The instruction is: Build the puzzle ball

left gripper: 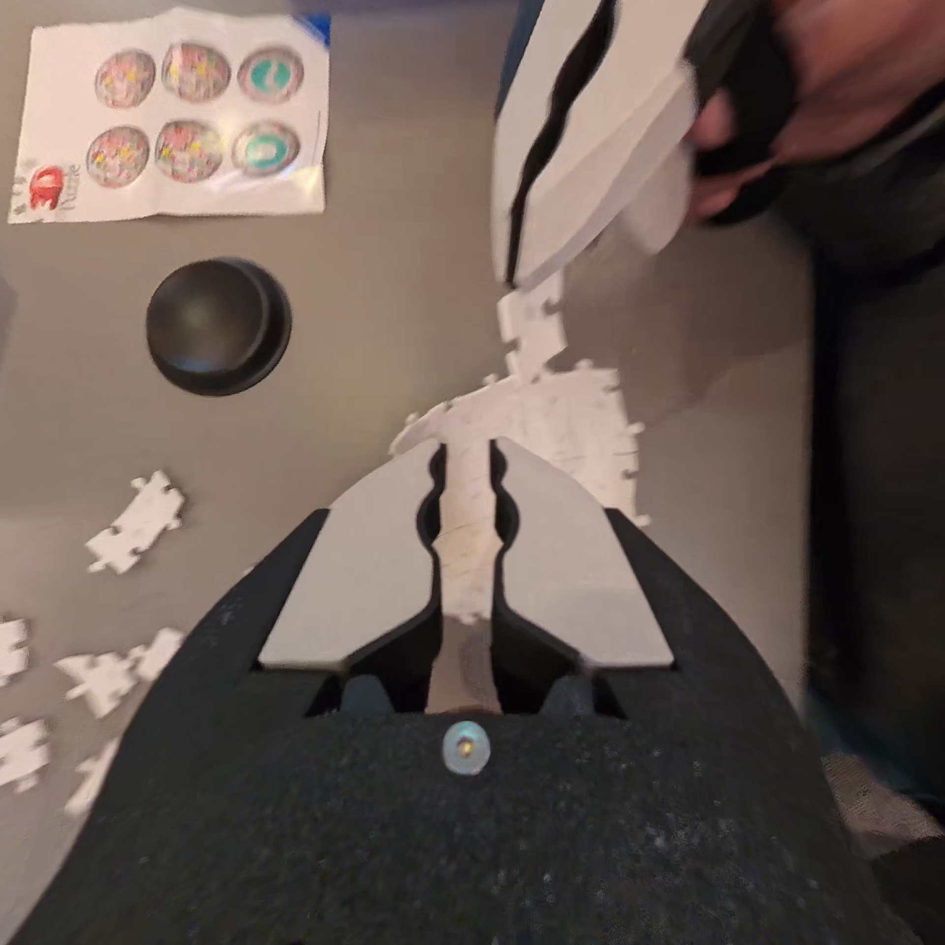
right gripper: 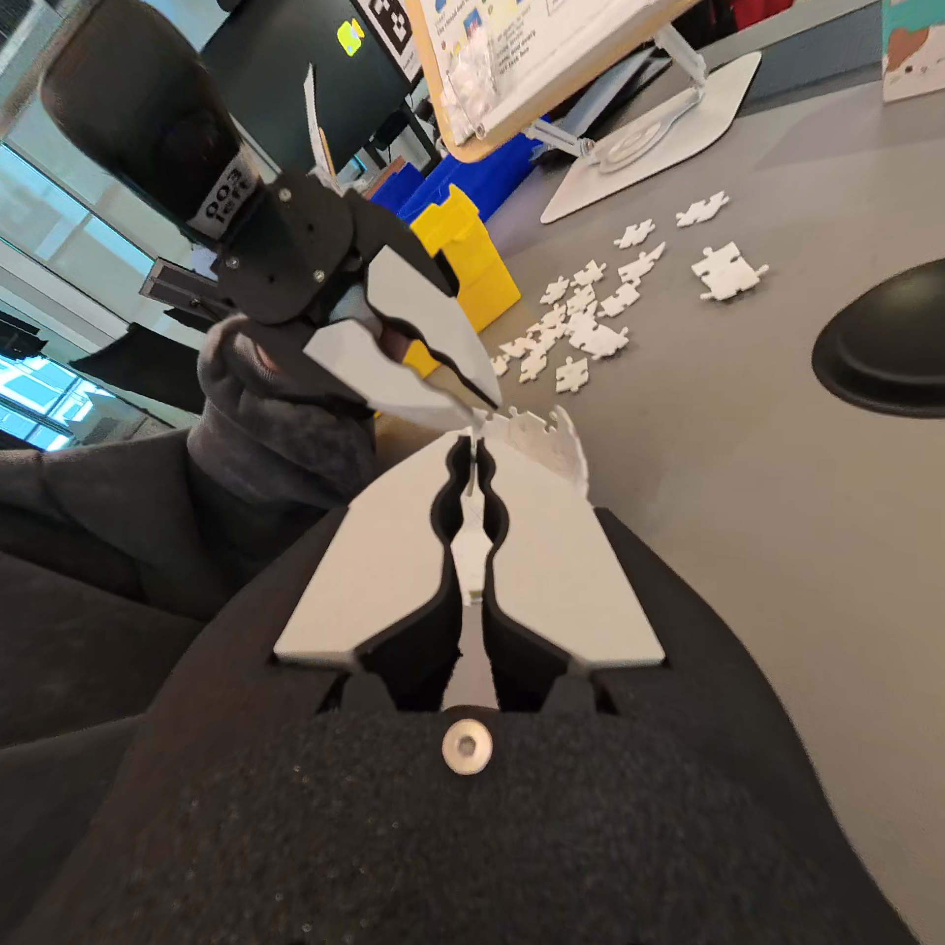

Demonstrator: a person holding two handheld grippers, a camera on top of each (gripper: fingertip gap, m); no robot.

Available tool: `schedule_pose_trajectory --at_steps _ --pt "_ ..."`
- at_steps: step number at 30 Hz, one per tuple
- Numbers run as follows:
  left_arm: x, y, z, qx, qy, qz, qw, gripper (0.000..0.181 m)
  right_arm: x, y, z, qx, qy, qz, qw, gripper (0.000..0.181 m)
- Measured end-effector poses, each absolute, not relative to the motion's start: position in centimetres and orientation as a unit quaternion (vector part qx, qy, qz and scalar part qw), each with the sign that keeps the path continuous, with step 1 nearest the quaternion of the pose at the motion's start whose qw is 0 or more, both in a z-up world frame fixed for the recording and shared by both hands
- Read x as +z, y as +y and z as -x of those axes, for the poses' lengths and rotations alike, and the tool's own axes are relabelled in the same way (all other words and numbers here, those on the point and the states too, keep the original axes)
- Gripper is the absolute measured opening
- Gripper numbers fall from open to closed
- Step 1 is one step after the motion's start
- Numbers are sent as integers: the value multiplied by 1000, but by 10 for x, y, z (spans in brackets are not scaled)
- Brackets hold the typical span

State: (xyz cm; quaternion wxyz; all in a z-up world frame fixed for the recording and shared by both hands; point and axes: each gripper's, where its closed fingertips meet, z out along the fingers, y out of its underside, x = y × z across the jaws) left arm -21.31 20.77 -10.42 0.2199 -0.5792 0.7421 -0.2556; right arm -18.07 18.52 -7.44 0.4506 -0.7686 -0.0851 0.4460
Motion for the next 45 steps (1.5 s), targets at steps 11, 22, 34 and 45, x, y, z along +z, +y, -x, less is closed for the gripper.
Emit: schedule_pose_trajectory --at_steps 11,22,34,45 --pt "-48 191 222 -540 549 606 199 6 -45 195 205 493 -85 715 488 2" --pt "-64 195 237 -381 633 594 318 34 -57 198 213 551 -25 716 428 2" --pt "-71 187 233 -221 691 527 442 27 -56 192 225 585 16 705 399 3" --pt "-71 203 253 -173 698 539 438 26 -64 188 204 536 -17 732 420 21"
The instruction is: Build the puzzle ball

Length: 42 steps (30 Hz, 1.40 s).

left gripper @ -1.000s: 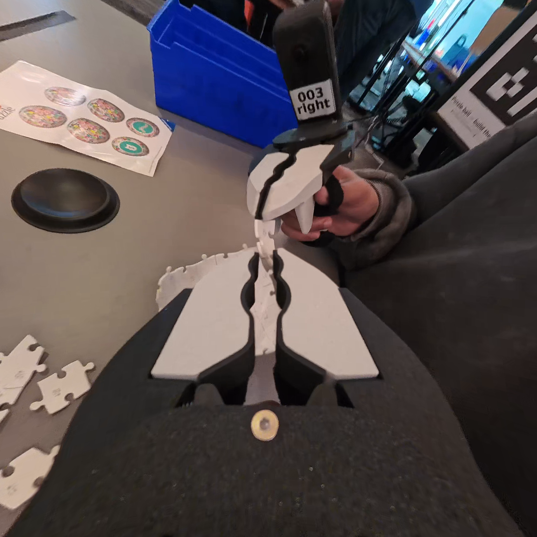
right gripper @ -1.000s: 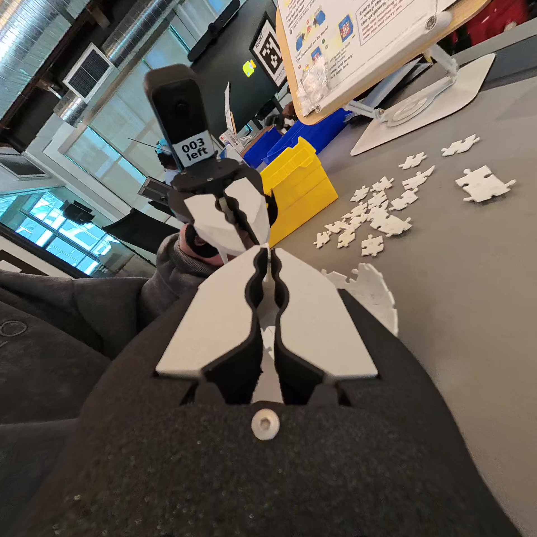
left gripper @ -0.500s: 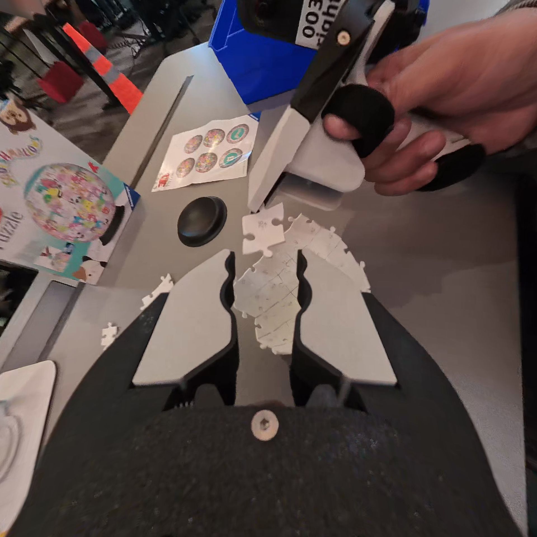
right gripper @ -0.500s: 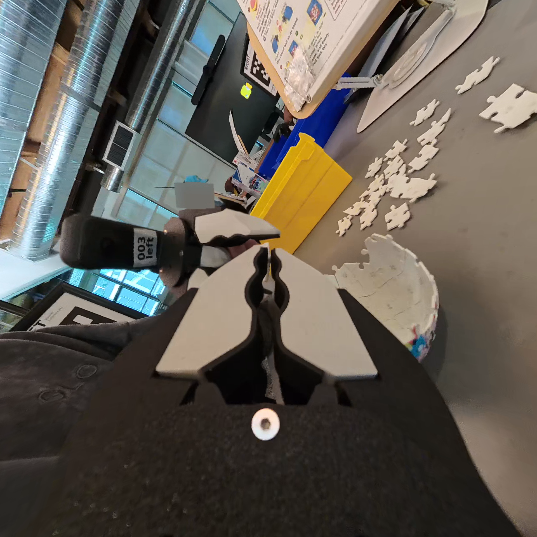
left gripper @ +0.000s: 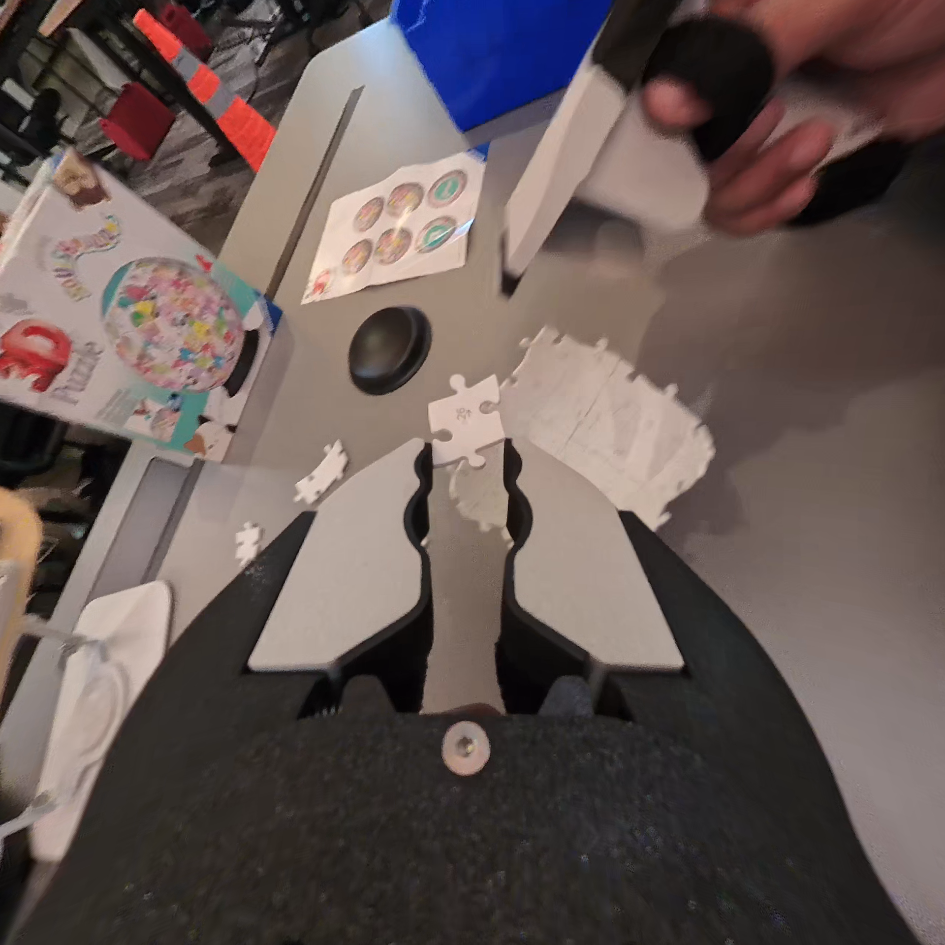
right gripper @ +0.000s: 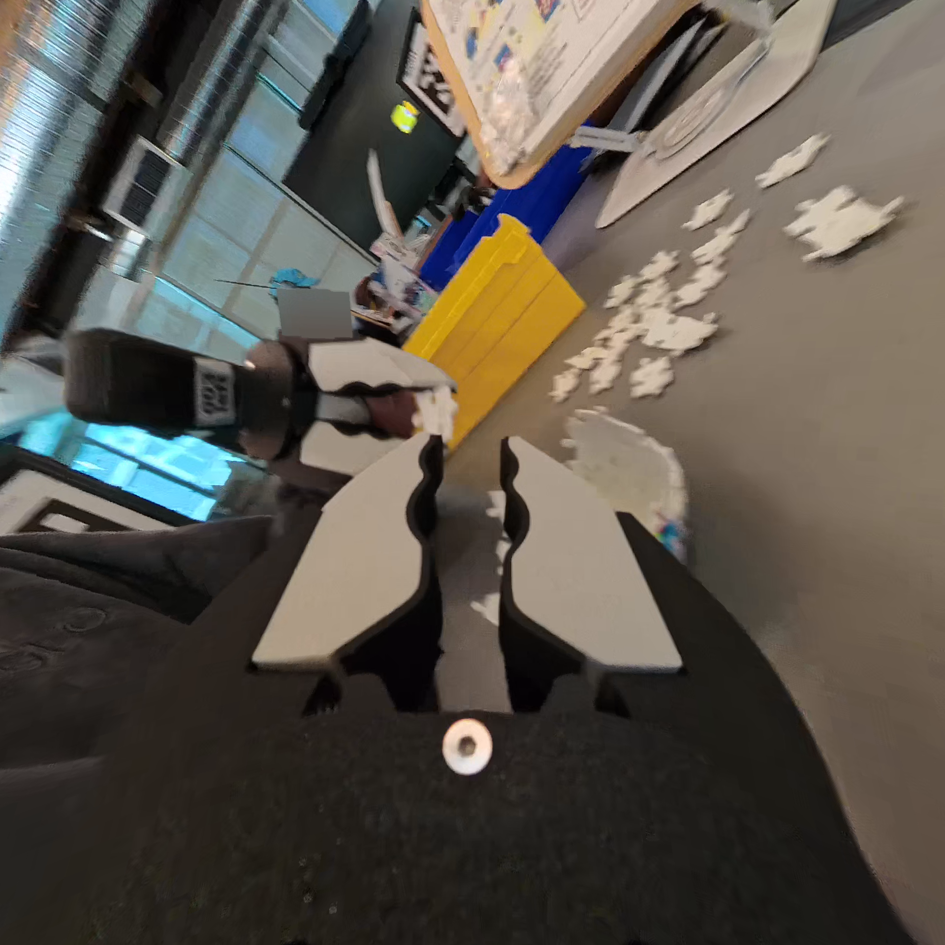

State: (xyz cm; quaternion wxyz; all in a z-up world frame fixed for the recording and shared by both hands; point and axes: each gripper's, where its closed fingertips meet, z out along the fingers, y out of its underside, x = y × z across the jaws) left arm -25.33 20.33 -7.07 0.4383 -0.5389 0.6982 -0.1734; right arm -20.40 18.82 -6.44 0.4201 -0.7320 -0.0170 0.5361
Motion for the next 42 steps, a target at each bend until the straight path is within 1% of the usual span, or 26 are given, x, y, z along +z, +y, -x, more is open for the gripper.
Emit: schedule_pose_trajectory --at_steps 2,4,7,10,13,14,15,16,23,25,26,27,30,34,42 --pt "-73 217 266 -146 699 545 439 26 -83 184 183 447 -34 784 429 22" --pt "-76 230 277 -120 699 547 444 26 -113 168 175 376 -52 841 386 22" --pt "-83 243 287 -104 706 550 434 26 -141 139 185 367 -50 868 330 24" --pt "-85 253 288 -88 711 545 436 26 -148 119 195 382 -29 864 326 25" --pt "-83 259 285 -83 711 541 441 26 -142 99 219 405 -72 850 328 29" --pt "-84 261 284 -86 711 542 440 26 -145 97 226 389 -89 854 334 36" --pt "-84 262 282 -90 710 544 439 26 -150 98 230 370 -97 857 345 49" --pt "-84 263 280 -93 707 546 440 26 -155 103 232 351 -94 862 353 57" --pt "-93 267 278 -110 685 575 434 26 -159 140 231 318 -54 859 397 72" --pt "-95 272 285 -109 671 592 432 26 -159 145 230 313 -46 862 397 67" --pt "-94 274 288 -113 663 601 432 26 -159 146 228 310 -45 864 394 57" --pt "-94 275 291 -120 655 608 432 26 -159 148 225 304 -41 866 395 52" --pt "-97 280 303 -119 628 637 430 26 -161 151 217 296 -36 870 393 43" --pt "-119 275 324 -83 582 703 400 26 -160 156 208 274 -44 878 391 32" --pt "-146 224 344 -105 444 808 373 26 -145 178 191 140 -125 885 425 10"
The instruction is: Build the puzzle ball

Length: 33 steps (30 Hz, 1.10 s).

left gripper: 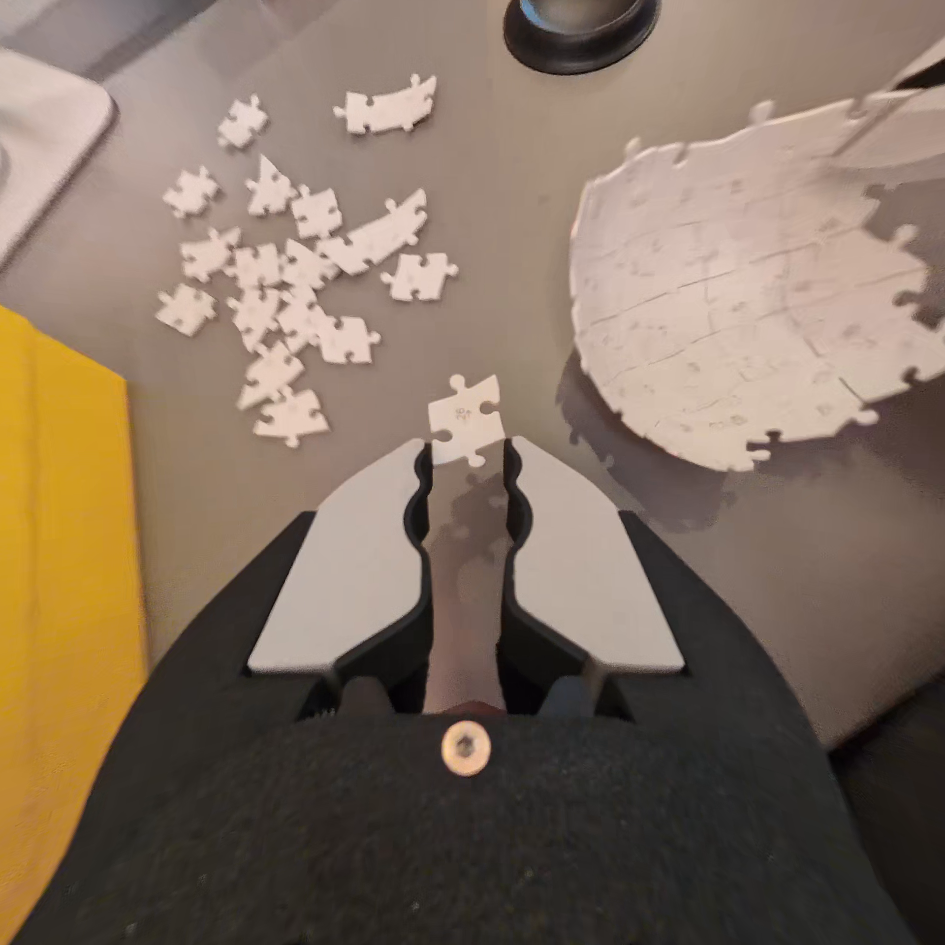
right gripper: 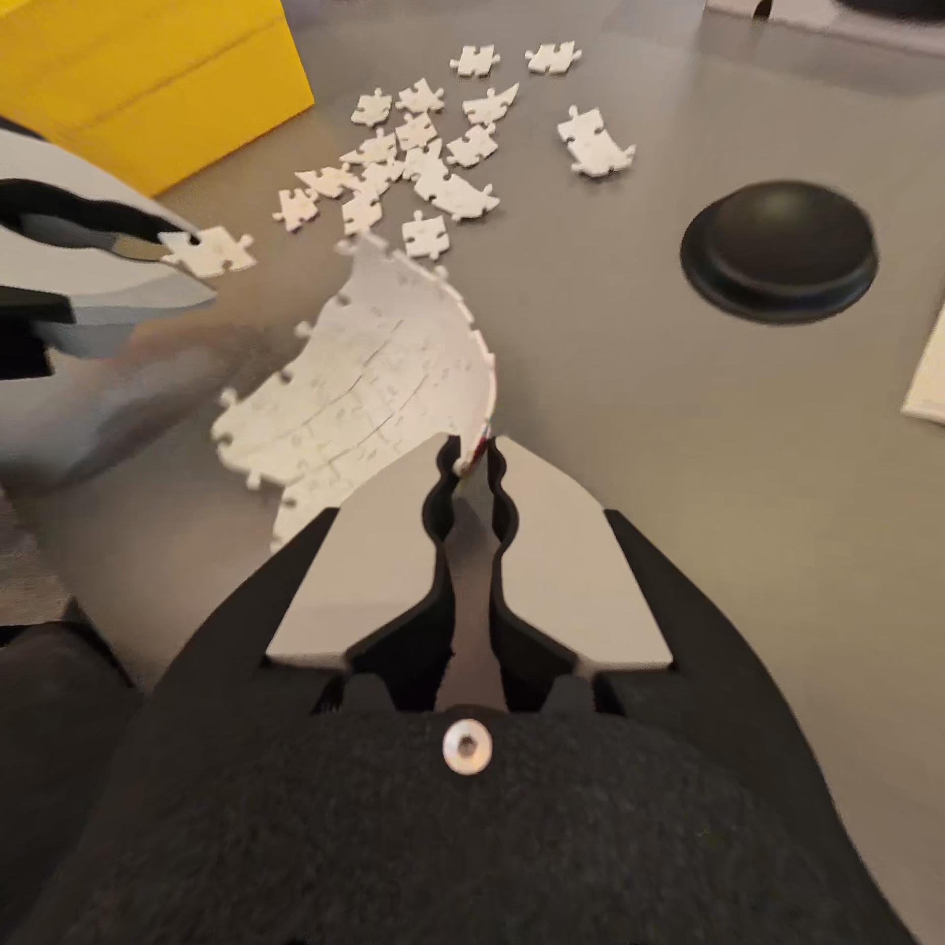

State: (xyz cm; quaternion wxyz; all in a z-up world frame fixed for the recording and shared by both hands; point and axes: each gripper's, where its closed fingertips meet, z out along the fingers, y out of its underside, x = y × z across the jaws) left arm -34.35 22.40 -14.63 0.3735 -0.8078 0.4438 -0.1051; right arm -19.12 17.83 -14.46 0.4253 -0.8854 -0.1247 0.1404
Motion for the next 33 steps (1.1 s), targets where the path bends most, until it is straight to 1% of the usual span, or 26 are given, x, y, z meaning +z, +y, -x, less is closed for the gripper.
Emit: schedule_pose_trajectory --at_steps 2,6,8,11,21,24,33 --pt "-149 207 342 -142 416 828 349 26 -138 185 191 98 -152 879 442 3" --pt "-153 177 339 -195 348 863 312 26 -130 192 196 42 -185 862 470 3" --pt "-152 167 340 -205 321 868 319 26 -127 194 197 22 -191 855 481 3" --pt "-159 164 342 -171 313 873 332 26 -120 200 199 15 -191 845 500 3" --pt "-180 181 311 -121 299 882 343 25 -101 225 194 -93 -224 784 571 3" --pt "-184 189 307 -99 296 883 351 25 -99 232 195 -123 -243 774 571 3" --pt "-193 200 292 -72 297 882 358 26 -98 238 194 -133 -253 771 569 3"
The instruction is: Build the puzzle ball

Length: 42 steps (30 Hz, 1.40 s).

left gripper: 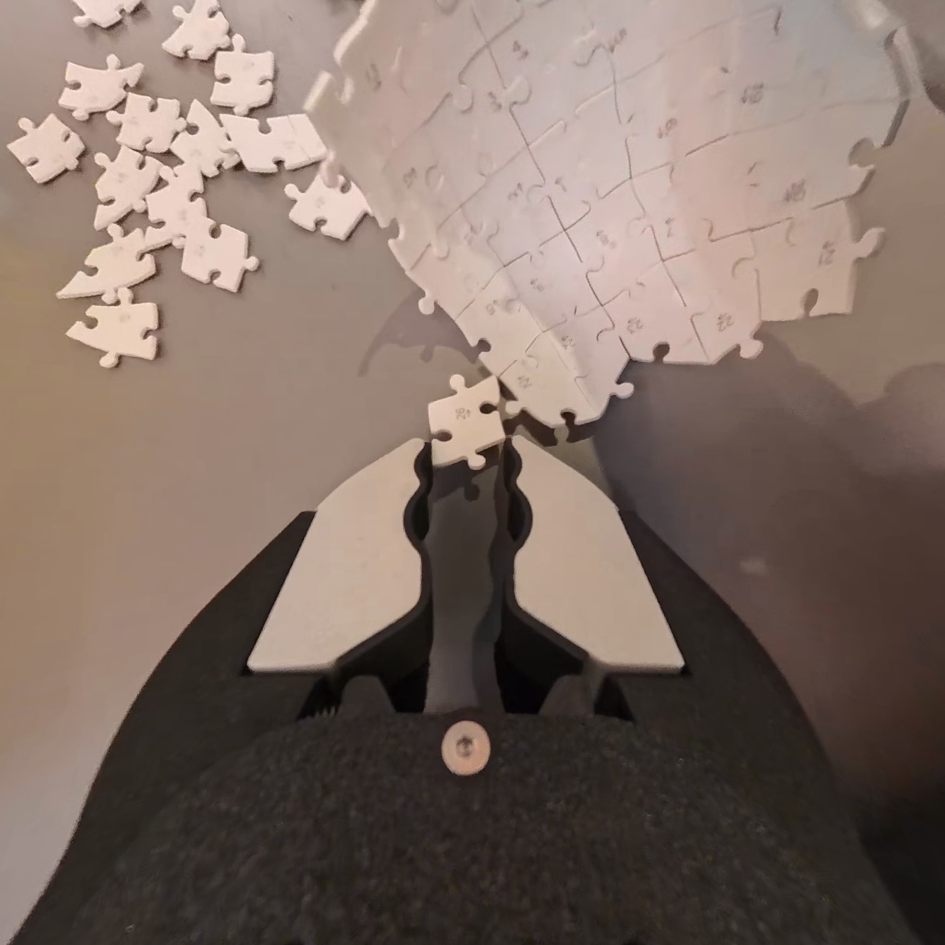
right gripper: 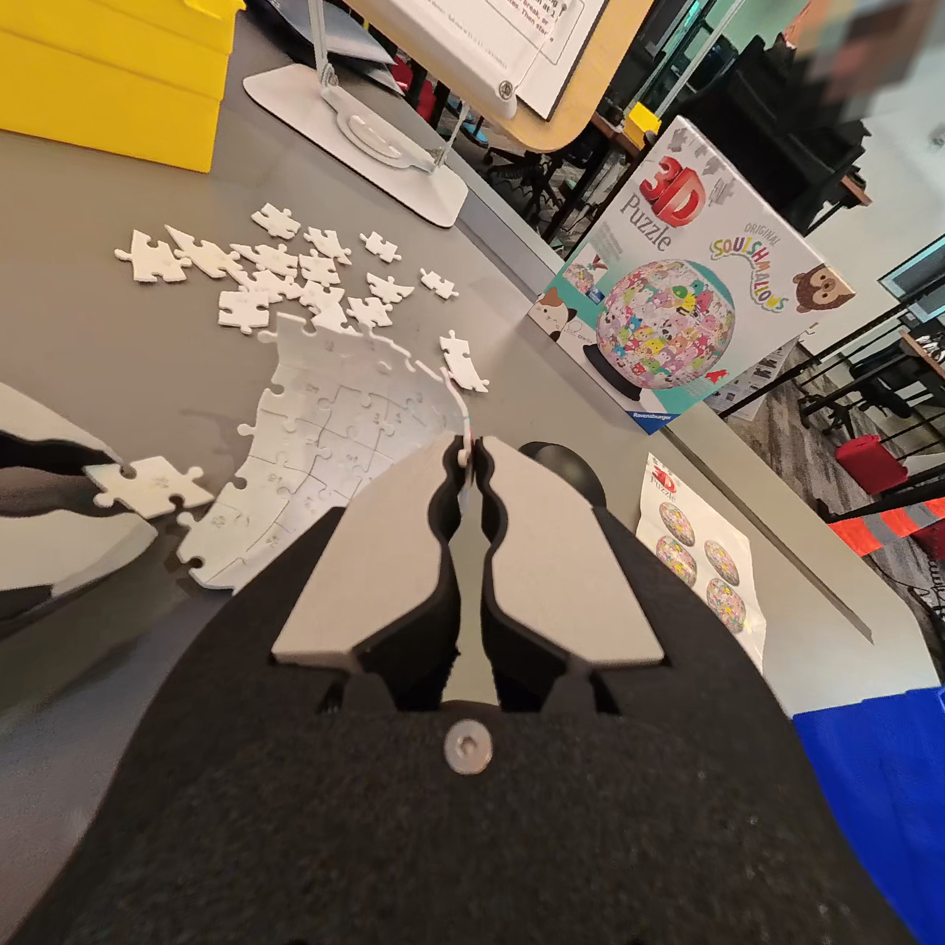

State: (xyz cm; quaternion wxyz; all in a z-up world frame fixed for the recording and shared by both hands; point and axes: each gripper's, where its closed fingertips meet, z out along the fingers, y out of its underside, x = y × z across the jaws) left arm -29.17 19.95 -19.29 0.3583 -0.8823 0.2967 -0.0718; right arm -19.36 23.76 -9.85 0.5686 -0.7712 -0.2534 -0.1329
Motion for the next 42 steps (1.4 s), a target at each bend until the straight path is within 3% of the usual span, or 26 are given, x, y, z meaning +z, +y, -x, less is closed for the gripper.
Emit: schedule_pose_trajectory --at_steps 6,10,14,18,20,24,42 --pt "-193 199 288 -81 289 885 355 26 -96 238 193 -150 -265 764 569 3" --pt "-193 193 286 -100 275 892 344 44 -94 239 193 -167 -275 757 569 3" --pt "-191 189 283 -112 278 891 342 45 -91 237 197 -176 -286 749 572 3" --pt "-184 185 279 -147 303 877 343 38 -84 234 204 -193 -304 726 586 3" --pt "-181 189 285 -150 335 863 348 21 -80 234 206 -201 -310 714 594 3" --pt "-193 200 297 -175 365 858 316 7 -75 238 212 -204 -337 690 607 3" --pt "-193 201 291 -191 368 857 306 3 -79 235 227 -208 -375 672 604 3"
